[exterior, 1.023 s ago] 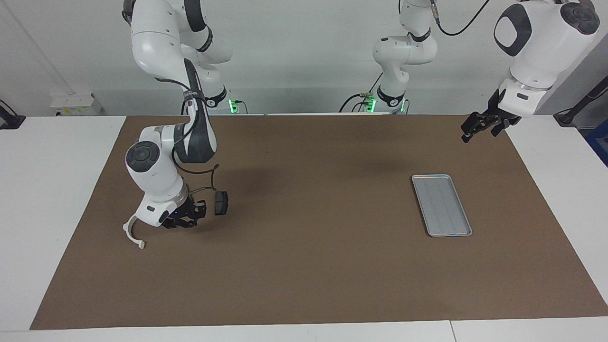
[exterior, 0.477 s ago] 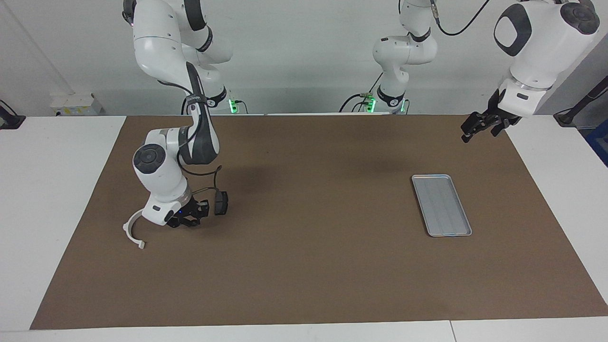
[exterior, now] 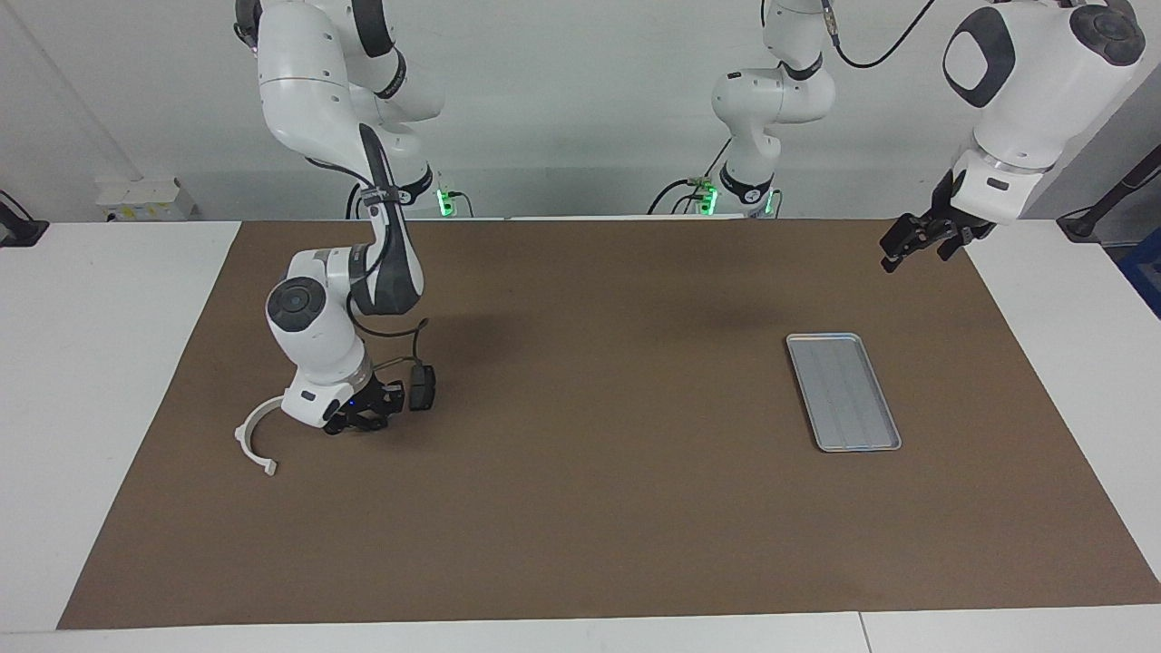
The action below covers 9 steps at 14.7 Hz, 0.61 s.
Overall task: Place bearing gear from tray to pile
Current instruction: 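Lower the gear beside the first gear and open the right gripper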
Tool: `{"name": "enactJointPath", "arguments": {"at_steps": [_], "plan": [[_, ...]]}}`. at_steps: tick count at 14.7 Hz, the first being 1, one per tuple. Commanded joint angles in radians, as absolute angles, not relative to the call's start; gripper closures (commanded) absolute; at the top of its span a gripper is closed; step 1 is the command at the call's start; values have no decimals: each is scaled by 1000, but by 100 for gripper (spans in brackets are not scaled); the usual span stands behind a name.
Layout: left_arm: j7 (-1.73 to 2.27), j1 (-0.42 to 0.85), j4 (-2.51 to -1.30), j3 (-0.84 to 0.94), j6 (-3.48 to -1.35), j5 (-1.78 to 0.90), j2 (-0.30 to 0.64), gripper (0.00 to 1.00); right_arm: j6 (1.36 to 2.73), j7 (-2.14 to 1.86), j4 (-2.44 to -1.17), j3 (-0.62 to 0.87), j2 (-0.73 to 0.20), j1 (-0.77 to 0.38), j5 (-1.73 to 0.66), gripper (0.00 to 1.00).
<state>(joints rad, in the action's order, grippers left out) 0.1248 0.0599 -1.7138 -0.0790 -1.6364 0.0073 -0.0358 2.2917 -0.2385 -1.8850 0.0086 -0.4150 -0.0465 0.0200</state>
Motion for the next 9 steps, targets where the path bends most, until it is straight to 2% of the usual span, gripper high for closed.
{"name": "enactJointPath", "arguments": {"at_steps": [1, 4, 6, 7, 9], "plan": [[118, 66, -1733, -81, -1646, 23, -57, 0, 2275, -195, -1898, 20, -382, -44, 9, 0], [118, 66, -1733, -81, -1646, 23, -57, 0, 2160, -186, -1810, 20, -374, -44, 9, 0], [118, 66, -1733, -81, -1646, 23, -57, 0, 1997, -170, -1680, 20, -354, -43, 26, 0], [118, 66, -1733, -81, -1646, 23, -57, 0, 1923, -167, -1620, 14, -338, -43, 28, 0], [118, 66, -1733, -81, -1646, 23, -57, 0, 1893, -167, -1595, 8, -254, -26, 32, 0]]}}
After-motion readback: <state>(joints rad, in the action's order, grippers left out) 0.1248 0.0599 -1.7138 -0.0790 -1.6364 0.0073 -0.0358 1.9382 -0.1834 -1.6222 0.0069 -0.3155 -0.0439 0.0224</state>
